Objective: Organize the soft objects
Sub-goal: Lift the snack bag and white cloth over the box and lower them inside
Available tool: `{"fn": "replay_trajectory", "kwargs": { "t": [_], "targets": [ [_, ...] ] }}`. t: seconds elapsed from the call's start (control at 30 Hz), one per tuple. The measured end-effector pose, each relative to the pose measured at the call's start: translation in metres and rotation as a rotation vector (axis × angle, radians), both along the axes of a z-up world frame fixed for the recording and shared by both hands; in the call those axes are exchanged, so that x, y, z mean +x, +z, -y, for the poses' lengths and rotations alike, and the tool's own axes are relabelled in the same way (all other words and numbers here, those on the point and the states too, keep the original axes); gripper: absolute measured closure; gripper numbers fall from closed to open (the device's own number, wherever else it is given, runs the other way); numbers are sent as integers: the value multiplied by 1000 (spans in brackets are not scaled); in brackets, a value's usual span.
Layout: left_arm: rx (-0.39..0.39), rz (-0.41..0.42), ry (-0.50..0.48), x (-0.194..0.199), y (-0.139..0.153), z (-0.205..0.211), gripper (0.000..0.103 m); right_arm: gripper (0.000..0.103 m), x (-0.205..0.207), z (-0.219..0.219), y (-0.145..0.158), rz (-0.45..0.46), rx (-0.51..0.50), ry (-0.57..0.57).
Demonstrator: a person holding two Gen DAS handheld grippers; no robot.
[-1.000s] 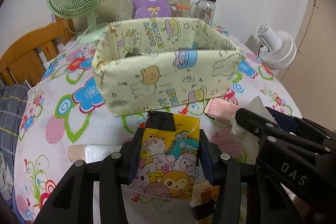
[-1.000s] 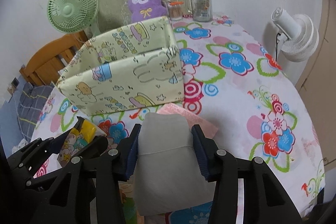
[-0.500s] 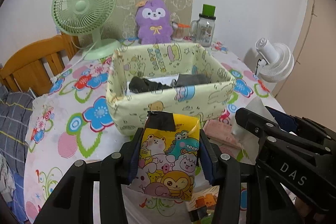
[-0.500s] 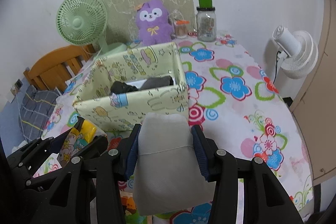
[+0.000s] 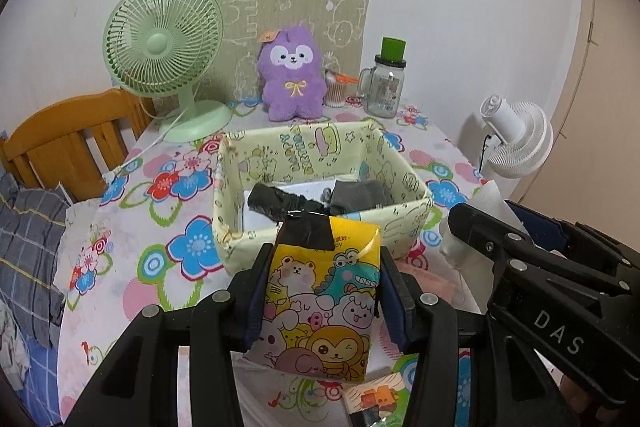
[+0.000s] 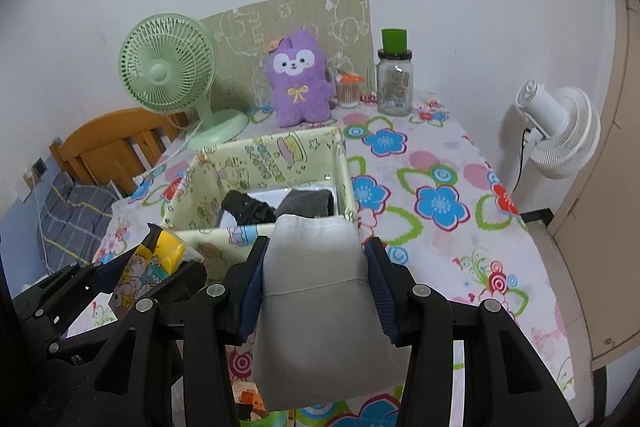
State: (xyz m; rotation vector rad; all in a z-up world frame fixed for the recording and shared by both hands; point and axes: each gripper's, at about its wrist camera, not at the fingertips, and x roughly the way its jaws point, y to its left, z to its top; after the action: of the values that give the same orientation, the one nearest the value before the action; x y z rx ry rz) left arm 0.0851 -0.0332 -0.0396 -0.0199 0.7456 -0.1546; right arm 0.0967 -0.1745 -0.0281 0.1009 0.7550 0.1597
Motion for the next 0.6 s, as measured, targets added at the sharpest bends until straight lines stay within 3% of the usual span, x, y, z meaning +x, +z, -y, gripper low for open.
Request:
{"fn": "replay_trajectory", "kwargs": {
  "t": [0.6],
  "targets": [
    [11,58,14,14,28,0,53,52,16,-1,26,61,3,18]
  ]
}}
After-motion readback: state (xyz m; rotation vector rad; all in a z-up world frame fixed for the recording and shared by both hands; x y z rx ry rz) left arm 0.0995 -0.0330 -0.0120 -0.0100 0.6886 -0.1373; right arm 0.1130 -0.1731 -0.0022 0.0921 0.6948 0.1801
